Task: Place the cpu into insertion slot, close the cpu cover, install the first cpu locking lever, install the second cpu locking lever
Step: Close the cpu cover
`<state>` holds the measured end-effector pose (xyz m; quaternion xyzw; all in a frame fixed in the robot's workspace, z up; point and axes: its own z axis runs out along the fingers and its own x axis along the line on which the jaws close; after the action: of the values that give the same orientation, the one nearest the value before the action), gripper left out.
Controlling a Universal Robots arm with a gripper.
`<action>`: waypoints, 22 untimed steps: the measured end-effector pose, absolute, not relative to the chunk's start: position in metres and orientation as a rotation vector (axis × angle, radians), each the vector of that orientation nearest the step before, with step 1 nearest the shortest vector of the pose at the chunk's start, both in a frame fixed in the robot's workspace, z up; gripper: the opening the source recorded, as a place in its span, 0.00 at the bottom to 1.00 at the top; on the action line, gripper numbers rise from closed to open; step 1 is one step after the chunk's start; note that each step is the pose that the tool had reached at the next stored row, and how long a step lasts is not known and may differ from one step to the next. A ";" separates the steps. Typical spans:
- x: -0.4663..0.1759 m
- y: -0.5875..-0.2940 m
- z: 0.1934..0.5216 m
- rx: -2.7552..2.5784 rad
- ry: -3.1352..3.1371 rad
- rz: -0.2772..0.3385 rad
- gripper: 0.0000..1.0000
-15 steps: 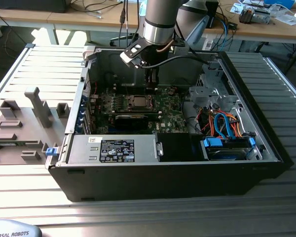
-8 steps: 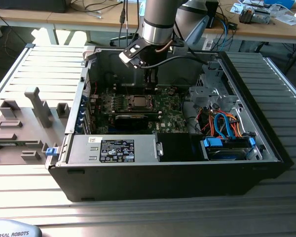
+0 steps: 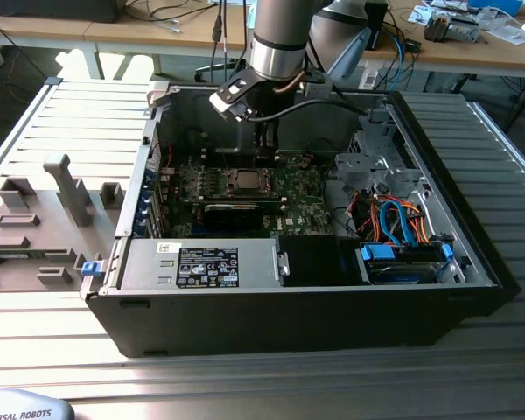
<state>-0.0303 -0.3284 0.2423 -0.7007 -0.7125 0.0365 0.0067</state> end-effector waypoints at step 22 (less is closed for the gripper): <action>-0.037 -0.328 0.239 -2.192 -2.229 0.114 0.11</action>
<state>-0.0375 -0.3284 0.2388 -0.7007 -0.7125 0.0365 0.0066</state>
